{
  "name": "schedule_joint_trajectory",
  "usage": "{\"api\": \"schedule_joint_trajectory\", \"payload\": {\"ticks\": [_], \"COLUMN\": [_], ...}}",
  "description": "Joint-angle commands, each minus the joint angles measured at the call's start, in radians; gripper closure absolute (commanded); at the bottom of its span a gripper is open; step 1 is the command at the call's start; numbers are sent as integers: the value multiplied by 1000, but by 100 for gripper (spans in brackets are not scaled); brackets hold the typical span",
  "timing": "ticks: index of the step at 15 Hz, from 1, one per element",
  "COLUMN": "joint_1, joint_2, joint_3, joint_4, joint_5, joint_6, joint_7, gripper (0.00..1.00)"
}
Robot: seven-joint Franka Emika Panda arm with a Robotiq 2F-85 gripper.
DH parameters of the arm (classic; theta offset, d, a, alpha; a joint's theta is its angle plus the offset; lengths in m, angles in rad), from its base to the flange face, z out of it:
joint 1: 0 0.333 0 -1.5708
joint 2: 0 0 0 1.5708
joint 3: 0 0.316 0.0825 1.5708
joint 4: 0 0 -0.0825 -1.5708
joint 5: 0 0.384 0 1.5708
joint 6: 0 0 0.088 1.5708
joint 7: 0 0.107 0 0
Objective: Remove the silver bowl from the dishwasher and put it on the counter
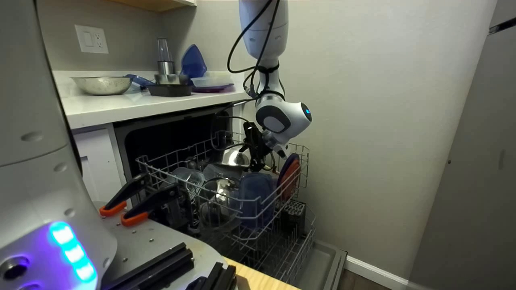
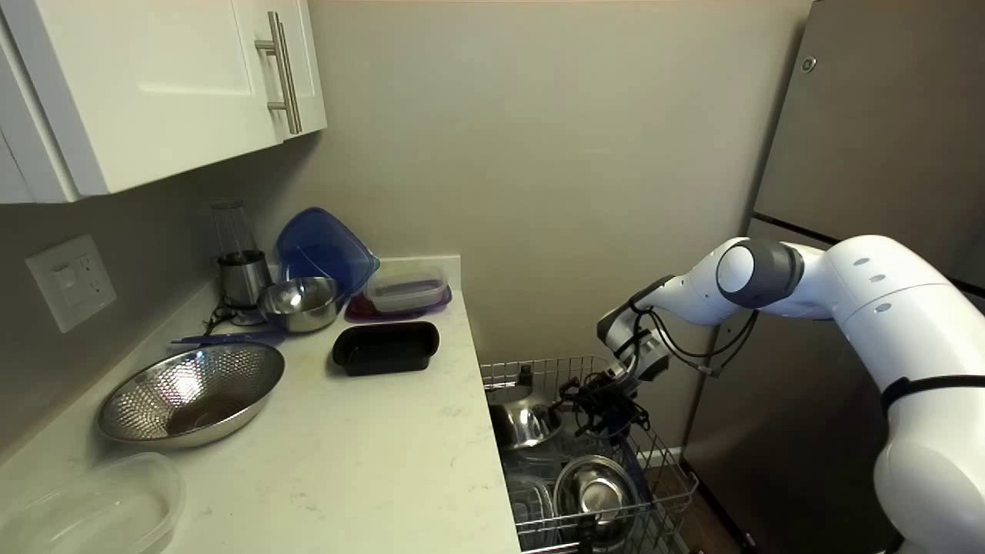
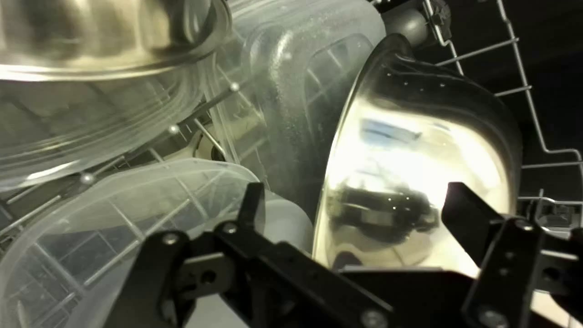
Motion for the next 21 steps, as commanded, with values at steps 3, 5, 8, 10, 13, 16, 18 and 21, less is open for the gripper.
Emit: {"api": "schedule_joint_trajectory", "payload": {"ticks": [3,5,8,10,13,16,18,21], "joint_1": [-52,-45,-32,-17,1,26,44,61], "joint_2": [-40,-45,-39,-40,-42,-36,-27,-27], "joint_3": [30,24,10,-6,-25,-49,-70,-85], "joint_4": [-92,-100,-89,-84,-82,-73,-67,-70], "joint_5": [156,181,199,201,207,199,198,227], "joint_6": [-23,-78,-208,-271,-325,-358,-362,-335], "joint_7": [-258,-322,-389,-409,-430,-410,-393,-406], "gripper": [0,0,0,0,0,0,0,0]}}
